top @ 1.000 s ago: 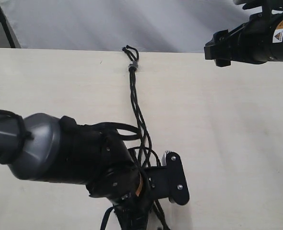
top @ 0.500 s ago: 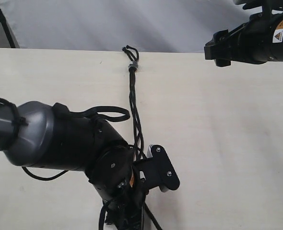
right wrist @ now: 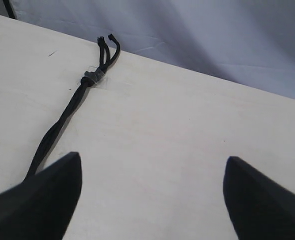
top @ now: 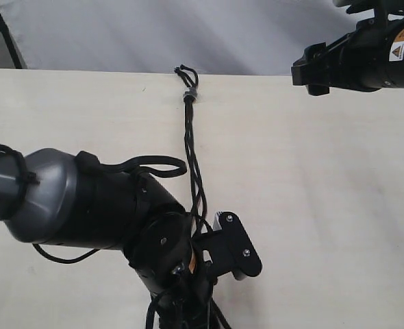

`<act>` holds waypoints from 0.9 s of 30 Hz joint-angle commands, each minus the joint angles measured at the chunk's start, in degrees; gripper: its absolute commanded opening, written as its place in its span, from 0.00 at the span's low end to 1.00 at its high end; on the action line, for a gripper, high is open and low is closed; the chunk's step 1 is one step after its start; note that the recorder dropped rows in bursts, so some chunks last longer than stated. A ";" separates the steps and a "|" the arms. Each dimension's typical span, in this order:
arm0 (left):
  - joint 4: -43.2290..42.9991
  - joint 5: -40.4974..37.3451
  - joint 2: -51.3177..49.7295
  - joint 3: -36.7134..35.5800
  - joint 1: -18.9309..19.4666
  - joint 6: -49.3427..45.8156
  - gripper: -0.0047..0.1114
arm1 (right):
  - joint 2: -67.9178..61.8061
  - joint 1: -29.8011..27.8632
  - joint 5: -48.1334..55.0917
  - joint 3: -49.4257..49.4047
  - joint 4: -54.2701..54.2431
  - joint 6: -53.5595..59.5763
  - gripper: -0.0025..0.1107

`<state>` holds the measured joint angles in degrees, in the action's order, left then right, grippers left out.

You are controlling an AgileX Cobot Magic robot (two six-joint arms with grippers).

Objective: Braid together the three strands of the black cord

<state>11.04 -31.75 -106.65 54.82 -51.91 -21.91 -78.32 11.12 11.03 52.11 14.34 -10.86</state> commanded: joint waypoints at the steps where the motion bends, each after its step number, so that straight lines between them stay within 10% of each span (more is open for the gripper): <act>1: -0.22 -1.58 -0.50 1.58 -0.12 -0.14 0.61 | -0.09 -0.32 -0.21 -0.24 0.04 -0.22 0.67; 18: -4.80 -4.64 0.48 10.17 2.13 3.54 0.60 | -0.09 -0.32 0.36 -0.24 0.04 -0.22 0.67; 27: -3.66 -4.67 11.49 10.06 13.53 5.59 0.08 | 6.12 -0.32 6.21 -0.24 0.95 1.86 0.67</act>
<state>6.60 -36.82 -99.06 64.90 -41.22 -17.78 -74.78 11.12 15.93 51.85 14.58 -9.49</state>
